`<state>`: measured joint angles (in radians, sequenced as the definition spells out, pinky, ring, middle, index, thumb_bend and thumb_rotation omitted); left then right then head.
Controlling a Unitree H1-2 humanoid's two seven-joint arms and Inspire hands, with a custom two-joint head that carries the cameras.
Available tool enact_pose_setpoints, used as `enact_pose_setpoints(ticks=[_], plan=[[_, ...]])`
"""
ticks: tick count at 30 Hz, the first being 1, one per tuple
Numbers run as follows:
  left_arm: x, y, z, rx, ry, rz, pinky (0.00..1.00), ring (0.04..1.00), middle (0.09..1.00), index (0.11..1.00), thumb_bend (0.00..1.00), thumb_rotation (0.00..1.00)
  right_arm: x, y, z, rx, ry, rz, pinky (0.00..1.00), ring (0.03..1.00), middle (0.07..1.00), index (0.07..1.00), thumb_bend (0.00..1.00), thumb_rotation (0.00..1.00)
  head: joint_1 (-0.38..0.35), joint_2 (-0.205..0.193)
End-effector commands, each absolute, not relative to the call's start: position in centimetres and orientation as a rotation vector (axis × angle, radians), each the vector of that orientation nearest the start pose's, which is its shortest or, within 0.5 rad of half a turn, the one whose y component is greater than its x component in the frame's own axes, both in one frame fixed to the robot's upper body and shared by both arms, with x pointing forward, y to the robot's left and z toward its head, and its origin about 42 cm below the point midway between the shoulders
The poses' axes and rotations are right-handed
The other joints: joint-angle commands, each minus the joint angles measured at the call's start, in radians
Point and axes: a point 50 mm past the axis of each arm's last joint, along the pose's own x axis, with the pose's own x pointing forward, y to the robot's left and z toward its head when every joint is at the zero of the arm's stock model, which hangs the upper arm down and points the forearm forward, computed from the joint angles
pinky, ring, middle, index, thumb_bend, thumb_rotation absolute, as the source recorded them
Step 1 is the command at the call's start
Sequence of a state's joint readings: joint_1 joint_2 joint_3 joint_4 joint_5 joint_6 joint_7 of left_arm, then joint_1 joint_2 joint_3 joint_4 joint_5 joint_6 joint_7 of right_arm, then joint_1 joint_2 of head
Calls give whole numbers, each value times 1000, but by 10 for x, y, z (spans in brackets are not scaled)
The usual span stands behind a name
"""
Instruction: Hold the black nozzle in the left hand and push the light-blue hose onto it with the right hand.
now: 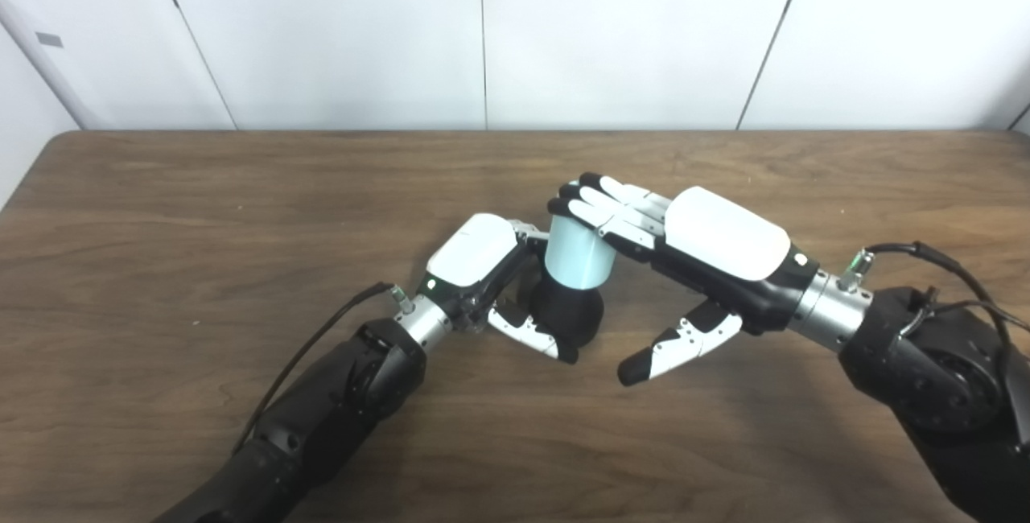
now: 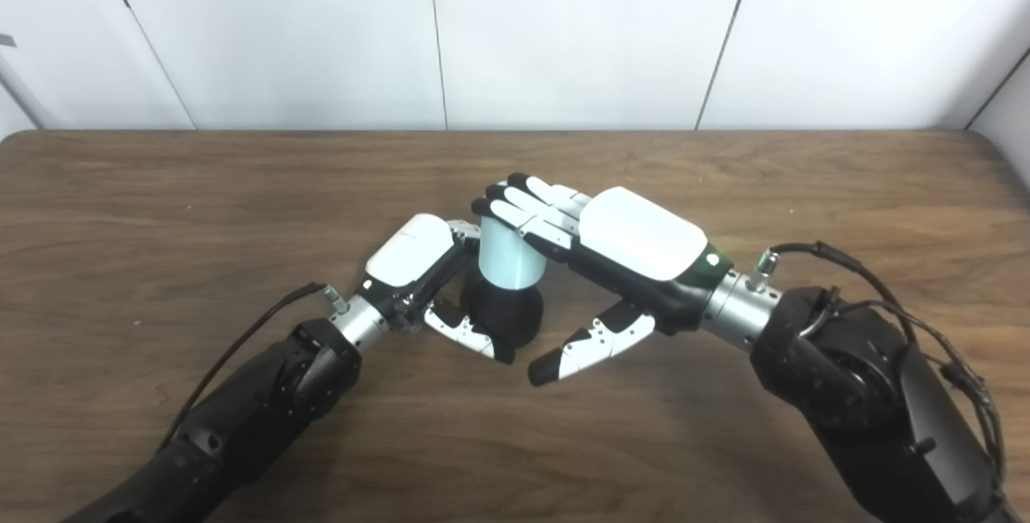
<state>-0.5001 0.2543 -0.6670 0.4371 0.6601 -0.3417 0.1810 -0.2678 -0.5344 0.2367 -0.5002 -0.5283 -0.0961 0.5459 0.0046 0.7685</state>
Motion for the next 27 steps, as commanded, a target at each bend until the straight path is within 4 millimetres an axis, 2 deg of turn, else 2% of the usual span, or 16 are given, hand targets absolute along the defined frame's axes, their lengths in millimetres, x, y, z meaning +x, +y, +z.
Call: enact_pose_setpoints(ticks=[1, 7, 14, 27], plan=[[337, 117, 48, 1079, -322, -893, 715, 635, 484, 484, 526, 0, 299, -233, 273, -1268, -556, 739, 984, 1000, 1000, 1000, 791, 953, 1, 1], [337, 116, 47, 1083, -327, -897, 730, 637, 489, 481, 525, 0, 298, -224, 279, -1325, -615, 803, 949, 1000, 1000, 971, 814, 898, 4, 2], [337, 116, 48, 1076, -324, -897, 729, 630, 480, 486, 526, 0, 300, -219, 275, -1385, -631, 833, 952, 996, 991, 957, 820, 868, 5, 5], [337, 117, 48, 1087, -322, -902, 741, 640, 487, 482, 525, 0, 299, -219, 272, -1476, -623, 860, 983, 986, 989, 962, 820, 884, 2, 11]])
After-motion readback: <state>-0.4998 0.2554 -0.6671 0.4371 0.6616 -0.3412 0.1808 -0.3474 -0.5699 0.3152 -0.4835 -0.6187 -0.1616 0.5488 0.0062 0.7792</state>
